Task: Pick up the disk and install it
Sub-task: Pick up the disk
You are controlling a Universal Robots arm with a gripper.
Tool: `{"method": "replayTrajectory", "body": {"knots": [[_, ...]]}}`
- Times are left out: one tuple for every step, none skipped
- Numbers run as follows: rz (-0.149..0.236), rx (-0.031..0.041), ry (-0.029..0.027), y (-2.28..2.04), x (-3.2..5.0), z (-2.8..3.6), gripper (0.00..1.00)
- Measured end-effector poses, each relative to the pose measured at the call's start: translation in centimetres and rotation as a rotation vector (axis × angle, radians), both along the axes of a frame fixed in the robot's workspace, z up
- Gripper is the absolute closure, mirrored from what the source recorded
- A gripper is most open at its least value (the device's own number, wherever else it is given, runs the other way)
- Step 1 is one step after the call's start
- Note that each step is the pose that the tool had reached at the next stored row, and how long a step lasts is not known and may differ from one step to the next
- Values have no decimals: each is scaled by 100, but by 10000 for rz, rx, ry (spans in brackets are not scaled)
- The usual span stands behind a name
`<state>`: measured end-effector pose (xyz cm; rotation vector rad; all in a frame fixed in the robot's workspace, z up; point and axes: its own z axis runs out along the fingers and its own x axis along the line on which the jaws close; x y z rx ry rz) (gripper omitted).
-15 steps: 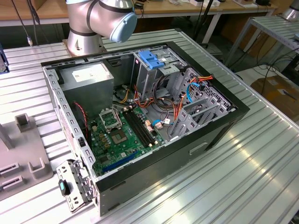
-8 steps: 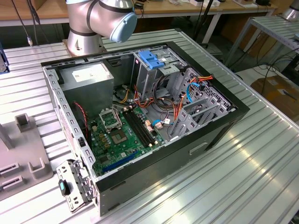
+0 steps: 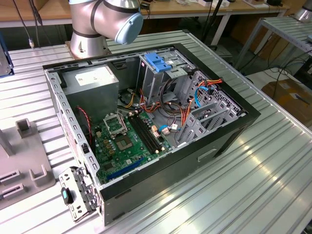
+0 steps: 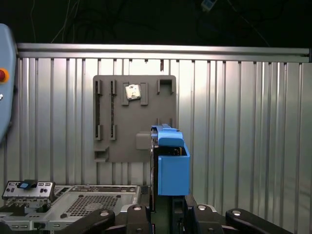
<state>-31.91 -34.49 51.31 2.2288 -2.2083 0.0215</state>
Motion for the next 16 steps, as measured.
{"method": "replayTrajectory", "body": {"knots": [[0,0,1,0,18,0,65],[0,0,1,0,39,0,65],[0,0,0,0,57,0,65],[1,-1,1,0,85,0,65],[1,0,1,0,100,0,65],[0,0,1,0,124,-1,65],[0,0,0,0,140,-2,65],[0,0,0,0,161,-3,65],[0,0,1,0,194,-4,65],[0,0,0,0,225,-6,65],[0,0,0,0,250,-7,65],[0,0,1,0,295,-8,65],[0,-1,1,1,349,-9,65],[1,0,0,0,396,-10,65],[0,0,0,1,438,-10,65],[0,0,0,0,472,-11,65]]}}
